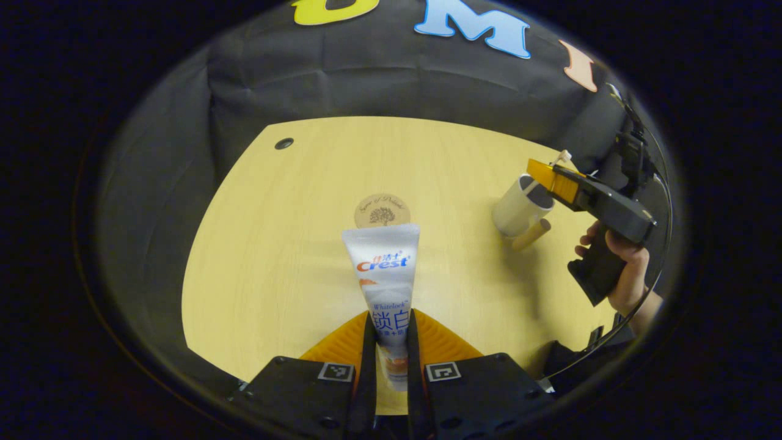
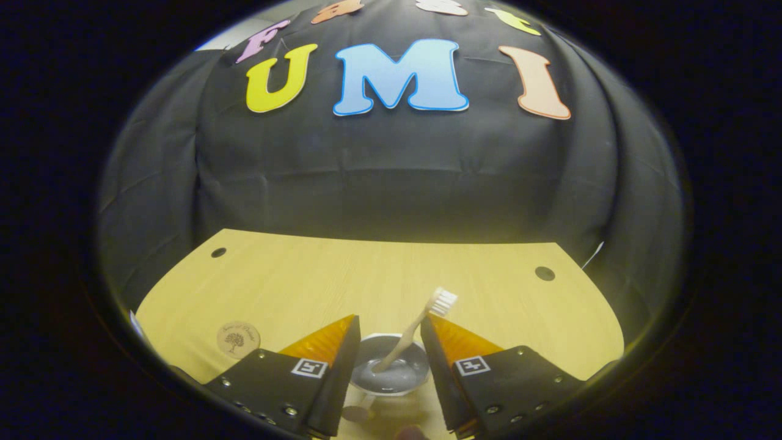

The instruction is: Put the toothbrush and toothpaste on the desktop into the cup, then pick up the cup and place it on the coaster on the desktop.

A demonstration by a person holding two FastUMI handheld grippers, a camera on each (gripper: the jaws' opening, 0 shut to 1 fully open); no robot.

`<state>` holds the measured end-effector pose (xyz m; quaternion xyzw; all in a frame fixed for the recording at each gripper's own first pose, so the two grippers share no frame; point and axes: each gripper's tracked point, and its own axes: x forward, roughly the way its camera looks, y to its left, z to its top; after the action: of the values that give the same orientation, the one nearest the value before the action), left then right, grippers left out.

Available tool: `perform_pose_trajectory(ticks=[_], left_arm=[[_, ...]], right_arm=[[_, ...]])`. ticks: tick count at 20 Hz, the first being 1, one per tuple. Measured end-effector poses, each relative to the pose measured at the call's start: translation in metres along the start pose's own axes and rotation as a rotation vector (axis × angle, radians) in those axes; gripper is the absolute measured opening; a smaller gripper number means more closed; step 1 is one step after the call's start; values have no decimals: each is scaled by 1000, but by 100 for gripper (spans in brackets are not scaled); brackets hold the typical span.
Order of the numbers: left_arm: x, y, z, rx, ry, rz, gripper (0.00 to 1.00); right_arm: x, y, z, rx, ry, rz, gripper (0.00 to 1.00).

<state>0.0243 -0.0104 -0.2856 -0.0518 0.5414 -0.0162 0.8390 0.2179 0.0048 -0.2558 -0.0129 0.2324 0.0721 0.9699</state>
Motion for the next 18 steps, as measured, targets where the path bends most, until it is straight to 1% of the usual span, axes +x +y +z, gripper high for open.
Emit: perform_pose_trajectory(ticks=[5, 9, 15, 18], left_arm=[[8, -3, 23, 25, -73, -12, 28], [16, -6, 37, 18, -117, -32, 29], [31, -19, 91, 24, -245, -36, 28], [40, -28, 113, 59, -323, -31, 28]], right_arm=[[-11, -8, 7, 17, -12, -11, 61], [-19, -14, 9, 26, -11, -7, 61], [-41, -25, 11, 5, -26, 6, 60], [-53, -32, 17, 18, -40, 11, 61]])
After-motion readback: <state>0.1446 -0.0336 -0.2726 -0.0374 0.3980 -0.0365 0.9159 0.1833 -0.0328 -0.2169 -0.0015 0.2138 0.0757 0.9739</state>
